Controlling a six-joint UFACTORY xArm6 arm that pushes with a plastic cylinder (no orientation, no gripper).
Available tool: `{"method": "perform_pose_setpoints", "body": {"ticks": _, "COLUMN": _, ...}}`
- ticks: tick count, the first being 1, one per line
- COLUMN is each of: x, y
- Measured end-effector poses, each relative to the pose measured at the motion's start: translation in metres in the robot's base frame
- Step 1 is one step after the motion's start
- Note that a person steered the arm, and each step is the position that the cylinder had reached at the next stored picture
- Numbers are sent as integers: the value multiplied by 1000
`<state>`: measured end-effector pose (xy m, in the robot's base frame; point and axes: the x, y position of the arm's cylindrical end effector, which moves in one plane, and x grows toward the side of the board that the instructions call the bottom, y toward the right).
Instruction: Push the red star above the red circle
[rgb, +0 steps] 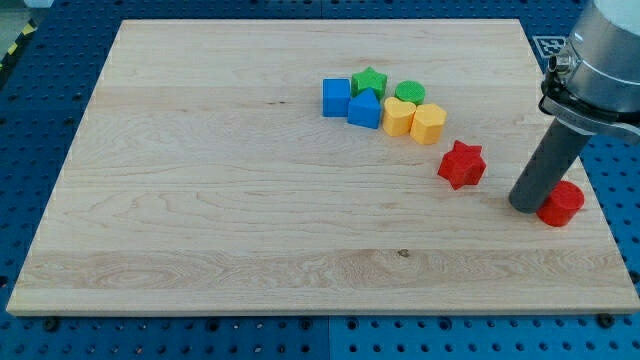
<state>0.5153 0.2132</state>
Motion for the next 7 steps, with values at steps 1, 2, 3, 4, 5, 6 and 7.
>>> {"method": "perform_pose_setpoints", "body": {"ticks": 1, "x": 0, "y": -3}}
{"method": "perform_pose_setpoints", "body": {"ticks": 2, "x": 0, "y": -15}}
{"method": "perform_pose_setpoints", "body": {"ticks": 3, "x": 0, "y": -22}}
{"method": "perform_pose_setpoints", "body": {"ticks": 4, "x": 0, "y": -22}}
{"method": "perform_pose_setpoints", "body": {"ticks": 5, "x": 0, "y": -31}}
{"method": "perform_pose_setpoints", "body": {"ticks": 6, "x": 0, "y": -51}}
{"method": "perform_pose_setpoints", "body": {"ticks": 7, "x": 0, "y": -76}}
